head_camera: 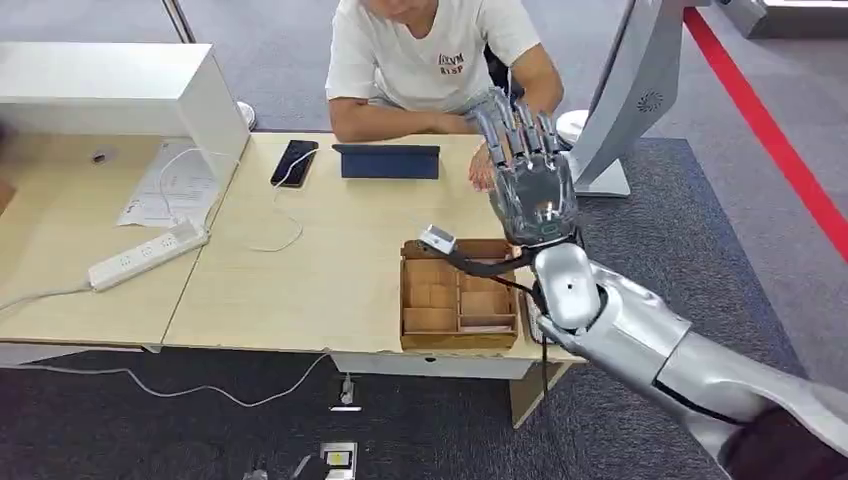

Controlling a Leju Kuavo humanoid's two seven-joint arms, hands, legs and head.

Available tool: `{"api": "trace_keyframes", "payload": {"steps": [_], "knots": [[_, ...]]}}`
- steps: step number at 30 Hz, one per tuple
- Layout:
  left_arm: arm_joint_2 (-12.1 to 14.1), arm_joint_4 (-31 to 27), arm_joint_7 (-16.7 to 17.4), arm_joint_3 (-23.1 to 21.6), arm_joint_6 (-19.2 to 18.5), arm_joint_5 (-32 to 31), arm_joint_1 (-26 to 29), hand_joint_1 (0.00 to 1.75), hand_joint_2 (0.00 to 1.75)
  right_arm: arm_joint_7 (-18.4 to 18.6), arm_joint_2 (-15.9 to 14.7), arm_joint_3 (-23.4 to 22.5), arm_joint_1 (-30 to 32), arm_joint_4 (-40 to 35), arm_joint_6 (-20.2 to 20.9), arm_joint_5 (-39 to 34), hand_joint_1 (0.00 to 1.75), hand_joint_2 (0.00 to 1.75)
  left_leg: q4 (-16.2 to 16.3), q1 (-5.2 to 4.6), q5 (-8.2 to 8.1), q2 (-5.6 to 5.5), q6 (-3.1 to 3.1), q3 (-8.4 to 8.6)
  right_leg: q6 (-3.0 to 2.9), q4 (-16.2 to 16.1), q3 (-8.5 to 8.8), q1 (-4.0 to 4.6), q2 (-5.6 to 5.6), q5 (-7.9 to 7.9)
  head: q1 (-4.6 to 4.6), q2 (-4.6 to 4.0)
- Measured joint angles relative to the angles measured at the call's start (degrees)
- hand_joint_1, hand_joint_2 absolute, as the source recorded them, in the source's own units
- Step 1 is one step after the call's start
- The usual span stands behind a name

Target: Pass the card to the sensor for recognition and then transmit it.

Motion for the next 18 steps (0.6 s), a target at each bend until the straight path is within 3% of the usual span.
{"api": "trace_keyframes", "payload": {"steps": [3, 7, 13, 18], "knots": [[-0.42, -0.53, -3.7, 5.92, 0.02, -3.14, 1.15, 0.0, 0.0, 0.07, -6.29, -9.03, 10.24, -5.5, -3.29, 3.57, 0.0, 1.75, 0.0, 0.04, -0.1, -0.14, 0.1, 0.01, 0.03, -0.08, 0.15, 0.04, -0.07, -0.02, 0.02, 0.0], [-1.33, -1.16, -5.18, 13.9, 0.02, -6.73, 1.64, 0.0, 0.0, 0.04, -12.16, -20.86, 22.56, -11.49, -5.47, 4.47, 0.0, 1.75, 0.01, 0.03, -0.14, -0.13, 0.14, 0.0, 0.06, -0.14, 0.19, 0.03, -0.06, -0.03, 0.04, 0.0], [-3.32, -2.05, -5.18, 23.96, 0.02, -10.89, 1.42, 0.0, 0.0, -0.8, -14.24, -40.37, 40.53, -19.07, -5.58, 2.13, 0.0, 1.75, -0.01, 0.03, -0.14, -0.27, 0.14, -0.08, 0.08, -0.13, 0.2, 0.04, -0.25, -0.05, 0.04, 0.0], [-4.18, -2.4, -5.53, 32.15, 0.02, -16.61, 0.91, 0.0, 0.0, -14.94, -11.01, -56.45, 49.69, -20.8, -5.58, -3.55, 0.0, 1.75, -0.02, 0.04, -0.14, -0.27, 0.13, -0.08, 0.08, -0.11, 0.17, 0.04, -0.26, -0.06, 0.0, 0.0]]}}
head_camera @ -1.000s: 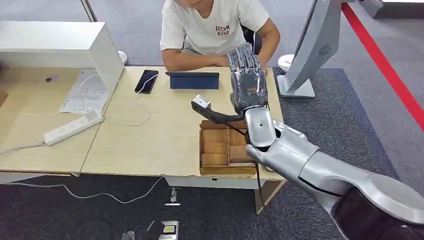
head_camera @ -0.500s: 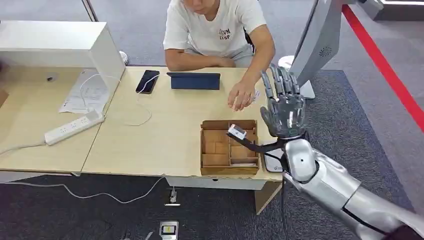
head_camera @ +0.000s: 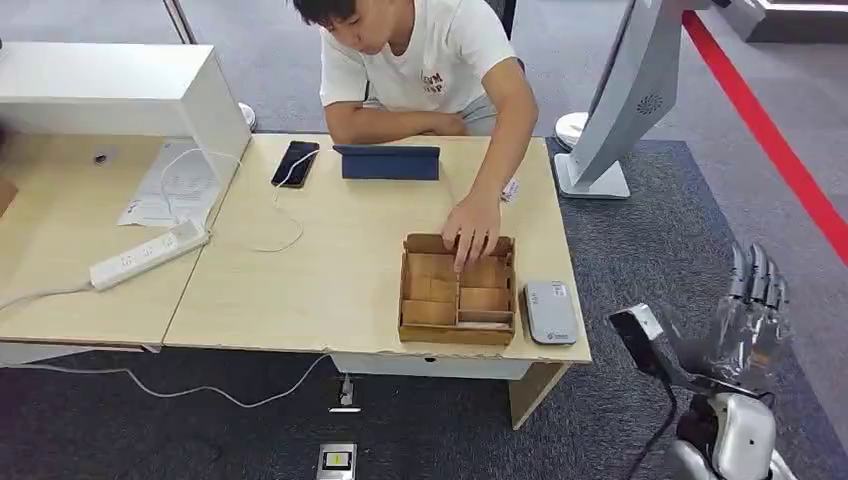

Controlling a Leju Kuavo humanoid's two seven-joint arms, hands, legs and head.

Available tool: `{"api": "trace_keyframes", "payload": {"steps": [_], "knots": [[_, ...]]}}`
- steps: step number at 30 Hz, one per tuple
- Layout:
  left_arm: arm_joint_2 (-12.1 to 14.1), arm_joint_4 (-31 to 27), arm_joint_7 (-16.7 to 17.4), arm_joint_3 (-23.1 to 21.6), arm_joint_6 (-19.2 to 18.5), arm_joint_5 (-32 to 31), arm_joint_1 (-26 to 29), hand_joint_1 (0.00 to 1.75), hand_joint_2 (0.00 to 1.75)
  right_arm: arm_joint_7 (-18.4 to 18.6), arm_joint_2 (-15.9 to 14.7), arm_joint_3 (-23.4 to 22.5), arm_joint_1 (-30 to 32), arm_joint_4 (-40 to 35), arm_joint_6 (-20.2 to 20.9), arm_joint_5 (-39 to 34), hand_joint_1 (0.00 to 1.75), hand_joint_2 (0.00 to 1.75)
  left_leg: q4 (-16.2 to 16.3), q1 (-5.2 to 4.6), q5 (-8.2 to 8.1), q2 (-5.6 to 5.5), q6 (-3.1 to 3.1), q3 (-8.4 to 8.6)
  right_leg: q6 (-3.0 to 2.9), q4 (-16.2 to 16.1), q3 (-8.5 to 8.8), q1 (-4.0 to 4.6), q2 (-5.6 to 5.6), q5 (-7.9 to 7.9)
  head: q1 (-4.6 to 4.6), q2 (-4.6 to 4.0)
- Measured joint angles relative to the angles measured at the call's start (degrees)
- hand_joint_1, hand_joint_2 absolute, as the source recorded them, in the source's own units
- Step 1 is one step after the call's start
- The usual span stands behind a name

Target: Pass the card to the sensor for recognition and then transmit it.

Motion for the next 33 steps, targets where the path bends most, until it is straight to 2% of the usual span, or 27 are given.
{"api": "trace_keyframes", "payload": {"steps": [3, 6, 11, 14, 17, 21, 26, 33], "knots": [[-0.28, -0.04, -0.33, 5.28, -0.02, -2.52, -0.39, 0.0, 0.0, -7.87, 3.74, -9.82, 2.95, 1.2, 0.0, -3.37, 0.0, 1.75, 0.0, 0.0, 0.0, 0.0, 0.0, 0.0, 0.01, 0.0, -0.02, 0.0, 0.0, -0.01, 0.0, 0.0], [-0.5, -0.04, 0.35, 8.56, -0.02, -2.56, -0.63, 0.0, 0.0, -13.33, 7.31, -17.51, 4.04, 4.77, 0.02, -6.35, 0.0, 1.75, 0.0, -0.01, 0.0, 0.09, 0.0, 0.02, 0.01, -0.01, -0.08, -0.01, 0.03, -0.01, 0.0, 0.0], [-0.89, -0.04, 0.79, 12.98, -0.02, -4.3, -1.02, 0.0, 0.0, -16.99, 13.57, -27.87, 4.58, 14.17, 0.02, -11.08, 0.0, 1.75, 0.0, -0.02, 0.0, 0.13, 0.0, 0.01, 0.01, -0.02, -0.14, -0.02, 0.06, -0.01, 0.0, 0.0], [-1.05, -0.02, 1.24, 15.0, -0.02, -6.08, -1.53, 0.0, 0.0, -18.96, 16.83, -33.97, 4.01, 23.07, 0.02, -17.02, 0.0, 1.75, 0.0, -0.01, 0.0, 0.21, 0.0, 0.01, 0.02, -0.03, -0.17, -0.01, 0.09, -0.03, 0.0, 0.0], [-1.01, 0.09, 1.96, 16.57, -0.02, -6.5, -1.92, 0.0, 0.0, -19.6, 19.76, -39.02, 2.58, 34.19, 0.04, -23.31, 0.0, 1.75, -0.01, 0.01, -0.02, 0.28, -0.02, 0.0, 0.01, -0.01, -0.19, 0.01, 0.2, -0.03, 0.02, 0.0], [-1.18, 0.33, 3.39, 17.06, -0.02, -5.97, -2.38, 0.0, 0.0, -19.77, 23.34, -41.98, 2.51, 45.47, 0.15, -28.64, 0.0, 1.75, -0.04, 0.01, -0.05, 0.35, -0.07, -0.03, -0.01, 0.04, -0.24, 0.01, 0.28, -0.03, 0.0, 0.0], [-1.2, 0.5, 4.66, 17.19, -0.02, -7.59, -2.39, 0.0, 0.0, -19.44, 25.88, -44.78, 1.64, 55.83, 1.36, -29.32, 0.0, 1.75, -0.05, 0.03, -0.05, 0.4, -0.07, -0.02, -0.05, 0.04, -0.23, 0.02, 0.28, -0.07, 0.02, 0.0], [-1.12, 1.05, 5.88, 17.19, -0.02, -7.98, -2.57, 0.0, 0.0, -15.73, 28.31, -47.35, 0.68, 65.24, 8.41, -27.5, 0.0, 1.75, -0.06, 0.02, -0.04, 0.41, -0.07, -0.02, -0.05, 0.05, -0.2, 0.01, 0.28, -0.07, 0.05, 0.0]]}}
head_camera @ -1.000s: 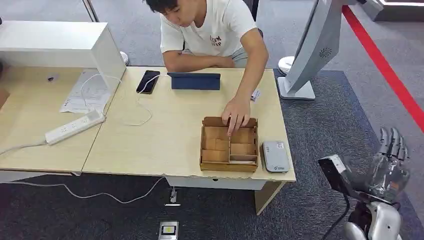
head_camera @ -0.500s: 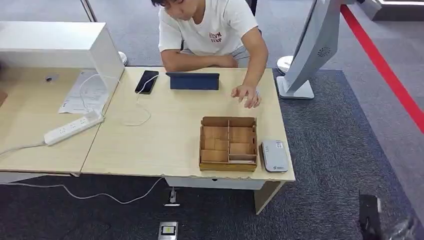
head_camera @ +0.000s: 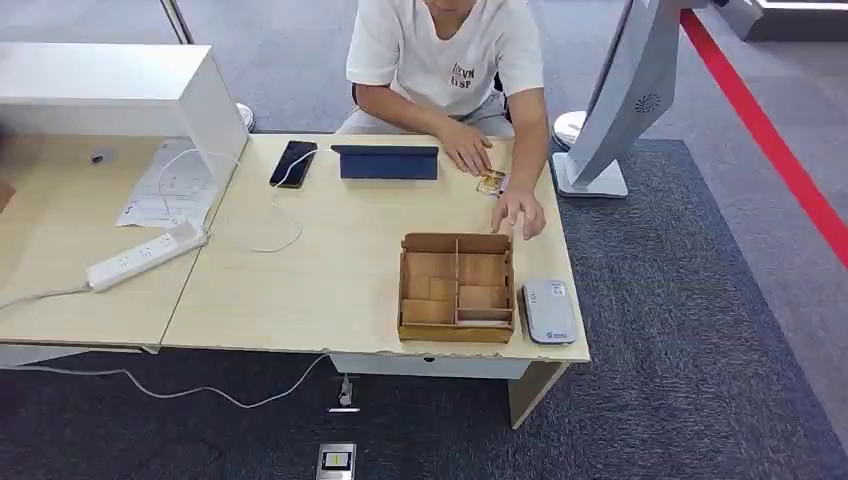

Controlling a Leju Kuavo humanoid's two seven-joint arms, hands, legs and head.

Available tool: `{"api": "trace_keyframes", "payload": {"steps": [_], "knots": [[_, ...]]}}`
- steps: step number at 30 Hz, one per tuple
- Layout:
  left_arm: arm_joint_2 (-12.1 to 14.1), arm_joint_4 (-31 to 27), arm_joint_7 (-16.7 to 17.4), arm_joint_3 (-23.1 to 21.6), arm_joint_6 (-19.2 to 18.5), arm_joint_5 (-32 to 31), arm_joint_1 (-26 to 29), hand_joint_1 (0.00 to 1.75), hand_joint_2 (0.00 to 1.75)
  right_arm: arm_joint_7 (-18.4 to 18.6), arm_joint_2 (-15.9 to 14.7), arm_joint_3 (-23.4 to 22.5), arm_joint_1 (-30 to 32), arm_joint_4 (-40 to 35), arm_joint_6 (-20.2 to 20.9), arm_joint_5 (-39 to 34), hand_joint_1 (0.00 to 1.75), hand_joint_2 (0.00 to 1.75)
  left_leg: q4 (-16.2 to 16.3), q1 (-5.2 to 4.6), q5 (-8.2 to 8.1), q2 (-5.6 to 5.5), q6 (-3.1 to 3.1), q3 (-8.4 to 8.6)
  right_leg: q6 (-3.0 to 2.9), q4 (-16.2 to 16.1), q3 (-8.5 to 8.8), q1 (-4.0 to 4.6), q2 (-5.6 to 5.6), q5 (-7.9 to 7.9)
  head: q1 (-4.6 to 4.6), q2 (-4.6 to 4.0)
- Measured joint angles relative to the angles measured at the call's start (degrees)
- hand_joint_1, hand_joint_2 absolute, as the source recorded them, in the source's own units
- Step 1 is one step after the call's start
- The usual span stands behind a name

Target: Pass the card to the sensor for recognition and then transmit it.

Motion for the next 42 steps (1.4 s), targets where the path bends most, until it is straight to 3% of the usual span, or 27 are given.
{"api": "trace_keyframes", "payload": {"steps": [7, 18, 26, 42], "knots": [[0.07, 0.44, 1.35, 0.0, 0.0, 0.83, -0.17, 0.0, 0.0, 4.88, 1.07, -1.77, -1.66, 5.03, 8.14, 4.26, 0.0, 1.75, 0.0, 0.0, 0.01, 0.01, 0.0, 0.03, -0.01, 0.0, 0.03, 0.0, 0.0, 0.01, -0.02, 0.0], [0.31, 0.48, 1.31, -0.31, 0.0, -0.31, -0.26, 0.0, 0.0, 4.53, 3.67, -6.8, -2.15, 8.48, 12.35, 4.24, 0.0, 1.75, 0.0, 0.0, 0.0, 0.02, 0.0, 0.02, 0.0, 0.01, 0.03, 0.0, 0.0, 0.0, 0.0, 0.0], [0.61, -0.28, 0.52, -1.24, 0.02, 0.31, -0.26, 0.0, 0.0, 5.9, 5.53, -10.75, -2.56, 9.97, 17.92, 8.22, 0.0, 1.75, -0.01, 0.0, 0.01, 0.01, -0.01, 0.03, -0.01, 0.02, 0.06, 0.0, 0.0, 0.01, 0.0, 0.0], [1.99, -2.01, -1.53, -1.7, 0.02, 2.21, -0.18, 0.0, 0.0, 7.04, 6.69, -16.07, -4.81, 10.19, 19.92, 14.21, 0.0, 1.75, -0.01, 0.0, 0.02, 0.01, -0.01, 0.04, -0.01, 0.02, 0.08, 0.0, -0.01, 0.01, 0.0, 0.0]]}}
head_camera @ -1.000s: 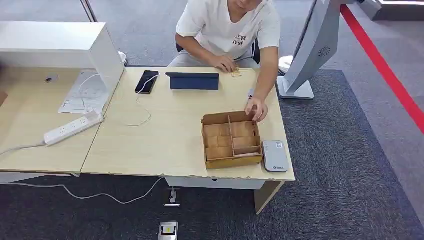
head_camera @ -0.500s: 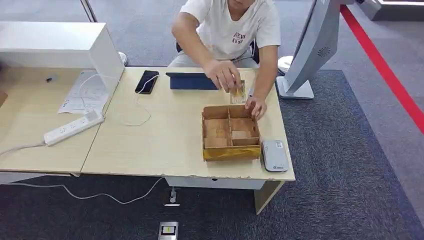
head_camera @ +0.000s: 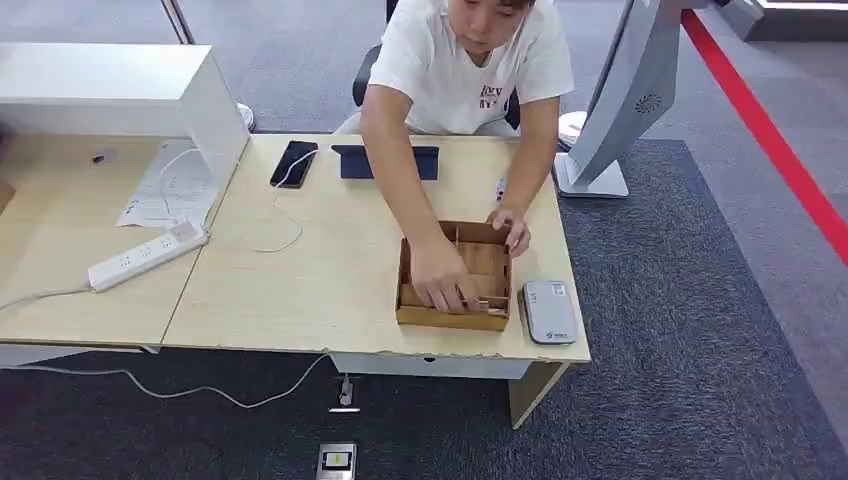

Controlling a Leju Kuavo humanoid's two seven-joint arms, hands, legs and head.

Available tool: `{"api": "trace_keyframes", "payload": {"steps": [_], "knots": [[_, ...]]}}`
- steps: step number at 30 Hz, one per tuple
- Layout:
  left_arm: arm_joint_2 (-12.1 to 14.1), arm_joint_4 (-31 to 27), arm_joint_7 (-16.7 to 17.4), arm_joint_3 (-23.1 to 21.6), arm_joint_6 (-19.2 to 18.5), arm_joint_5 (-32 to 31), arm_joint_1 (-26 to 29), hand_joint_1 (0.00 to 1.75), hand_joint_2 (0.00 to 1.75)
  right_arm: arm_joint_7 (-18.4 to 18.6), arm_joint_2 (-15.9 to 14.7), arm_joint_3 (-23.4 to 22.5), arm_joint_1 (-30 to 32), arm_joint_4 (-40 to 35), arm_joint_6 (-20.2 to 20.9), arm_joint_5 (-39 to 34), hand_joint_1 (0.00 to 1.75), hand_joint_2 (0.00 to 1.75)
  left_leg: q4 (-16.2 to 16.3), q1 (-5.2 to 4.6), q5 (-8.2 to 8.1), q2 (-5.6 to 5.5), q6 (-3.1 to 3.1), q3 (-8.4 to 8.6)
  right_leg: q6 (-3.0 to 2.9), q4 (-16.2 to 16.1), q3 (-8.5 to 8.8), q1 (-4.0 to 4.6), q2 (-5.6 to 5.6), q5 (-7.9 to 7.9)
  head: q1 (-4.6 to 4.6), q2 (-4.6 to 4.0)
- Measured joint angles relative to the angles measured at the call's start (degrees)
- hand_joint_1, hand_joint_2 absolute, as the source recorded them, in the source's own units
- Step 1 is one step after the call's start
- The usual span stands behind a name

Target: Pass the card to the sensor for recognition and then transmit it.

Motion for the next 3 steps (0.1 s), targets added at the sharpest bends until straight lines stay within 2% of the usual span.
{"api": "trace_keyframes", "payload": {"steps": [3], "knots": [[0.24, 0.0, -0.13, 0.0, 0.0, 0.66, -0.03, 0.0, 0.0, 0.24, -0.07, -1.01, -0.52, 0.07, 0.07, 1.03, 0.0, 1.75, 0.0, 0.0, 0.0, 0.0, 0.0, 0.0, 0.0, 0.0, 0.0, 0.0, 0.0, 0.0, -0.02, 0.0]]}}
